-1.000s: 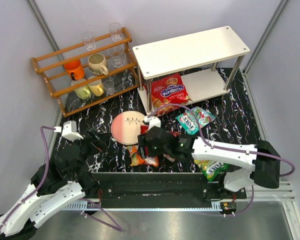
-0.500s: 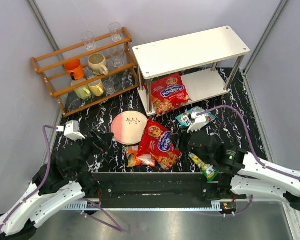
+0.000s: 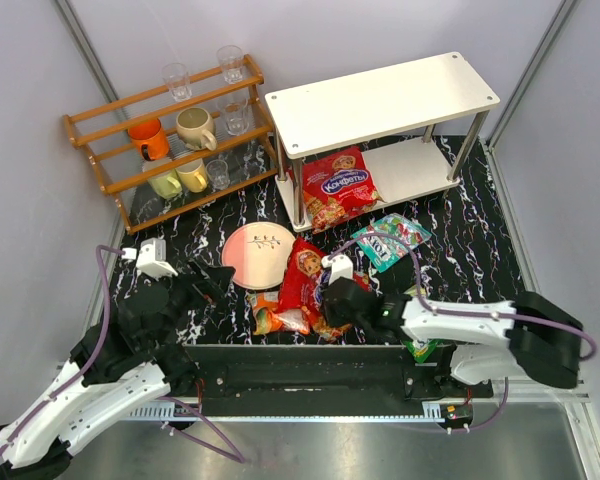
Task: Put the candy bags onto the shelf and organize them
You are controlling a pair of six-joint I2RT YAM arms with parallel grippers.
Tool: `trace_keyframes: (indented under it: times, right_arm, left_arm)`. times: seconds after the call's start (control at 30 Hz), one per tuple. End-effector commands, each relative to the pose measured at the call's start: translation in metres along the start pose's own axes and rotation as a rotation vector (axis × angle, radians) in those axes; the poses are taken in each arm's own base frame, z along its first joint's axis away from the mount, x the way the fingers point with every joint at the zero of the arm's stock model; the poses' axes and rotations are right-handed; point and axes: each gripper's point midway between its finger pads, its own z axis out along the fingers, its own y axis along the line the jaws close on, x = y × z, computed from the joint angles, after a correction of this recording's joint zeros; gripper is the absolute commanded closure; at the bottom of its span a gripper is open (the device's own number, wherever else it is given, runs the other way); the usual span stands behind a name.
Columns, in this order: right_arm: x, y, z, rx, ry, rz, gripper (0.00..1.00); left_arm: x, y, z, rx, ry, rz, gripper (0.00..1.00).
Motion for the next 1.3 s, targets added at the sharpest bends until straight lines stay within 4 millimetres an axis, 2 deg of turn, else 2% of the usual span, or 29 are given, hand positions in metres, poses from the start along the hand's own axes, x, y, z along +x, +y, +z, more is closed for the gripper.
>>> trace_keyframes:
  times: [0.0, 0.03, 0.1, 0.17, 0.2, 0.27, 0.3, 0.33, 0.37, 0.4, 0.43, 0.47, 0.5, 0.57, 0.6, 0.67, 0.83, 0.87, 0.9, 0.93, 1.07, 1.13, 1.27]
  right_arm:
    - [0.041, 0.014, 0.025, -0.060, 0.143, 0.061, 0.82]
    - [0.050, 0.010, 0.029, -0.041, 0.173, 0.060, 0.83]
    - [0.051, 0.010, 0.028, -0.033, 0.181, 0.060, 0.85]
    - [0.037, 0.011, 0.020, -0.038, 0.142, 0.061, 0.83]
    - [0.024, 0.010, 0.016, -0.027, 0.101, 0.059, 0.81]
    - [-0.005, 0.011, -0.005, -0.037, 0.008, 0.059, 0.75]
    - [-0.023, 0.006, -0.011, -0.005, -0.061, 0.067, 0.56]
    - [-0.041, 0.002, -0.027, -0.002, -0.125, 0.077, 0.43]
    - [-0.052, -0.006, -0.033, 0.025, -0.167, 0.088, 0.29]
    - [-0.061, -0.020, -0.039, 0.077, -0.207, 0.093, 0.11]
    - [-0.072, -0.029, -0.047, 0.095, -0.252, 0.104, 0.04]
    - [-0.081, -0.049, -0.048, 0.150, -0.278, 0.137, 0.00]
    - [-0.084, -0.062, -0.048, 0.180, -0.284, 0.158, 0.00]
    - [-0.087, -0.076, -0.046, 0.188, -0.278, 0.193, 0.00]
    - [-0.091, -0.092, -0.043, 0.218, -0.286, 0.225, 0.00]
    - [-0.090, -0.100, -0.036, 0.221, -0.264, 0.233, 0.00]
    - [-0.075, -0.099, -0.018, 0.207, -0.155, 0.289, 0.00]
    - [-0.071, -0.101, -0.019, 0.222, -0.144, 0.320, 0.00]
    - [-0.059, -0.105, -0.019, 0.246, -0.110, 0.353, 0.00]
    - [-0.057, -0.103, -0.021, 0.238, -0.124, 0.444, 0.00]
    - [-0.039, -0.093, -0.023, 0.139, -0.161, 0.673, 0.00]
    - [-0.027, -0.095, -0.020, 0.123, -0.174, 0.759, 0.00]
    - [-0.009, -0.088, -0.007, 0.091, -0.117, 0.820, 0.00]
  left_arm:
    - [0.001, -0.008, 0.004, 0.032, 0.002, -0.020, 0.01]
    - [0.002, -0.008, 0.004, 0.030, 0.004, -0.018, 0.01]
    - [0.004, -0.007, 0.005, 0.030, 0.008, -0.017, 0.01]
    - [0.005, -0.006, 0.005, 0.026, 0.009, -0.016, 0.01]
    - [0.005, -0.007, 0.006, 0.026, 0.009, -0.016, 0.01]
    - [0.005, -0.007, 0.006, 0.027, 0.011, -0.014, 0.01]
    - [0.004, -0.007, 0.006, 0.026, 0.007, -0.015, 0.01]
    - [0.005, -0.007, 0.006, 0.026, 0.009, -0.013, 0.01]
    - [0.005, -0.007, 0.006, 0.027, 0.008, -0.015, 0.01]
    - [0.005, -0.008, 0.007, 0.029, 0.009, -0.015, 0.01]
    - [0.006, -0.008, 0.008, 0.028, 0.012, -0.015, 0.01]
    - [0.007, -0.008, 0.008, 0.030, 0.013, -0.016, 0.01]
    - [0.007, -0.008, 0.009, 0.031, 0.014, -0.016, 0.01]
    - [0.010, -0.009, 0.011, 0.033, 0.018, -0.015, 0.01]
    - [0.009, -0.010, 0.011, 0.039, 0.019, -0.017, 0.01]
    - [0.011, -0.011, 0.012, 0.041, 0.027, -0.012, 0.01]
    - [0.011, -0.012, 0.012, 0.046, 0.031, 0.002, 0.01]
    - [0.012, -0.012, 0.012, 0.046, 0.033, 0.005, 0.01]
    - [0.011, -0.012, 0.011, 0.048, 0.031, 0.006, 0.01]
    - [0.011, -0.013, 0.011, 0.049, 0.030, 0.005, 0.01]
    - [0.012, -0.014, 0.013, 0.055, 0.029, 0.002, 0.01]
    - [0.014, -0.015, 0.015, 0.058, 0.036, 0.004, 0.01]
    - [0.017, -0.018, 0.019, 0.063, 0.047, 0.012, 0.01]
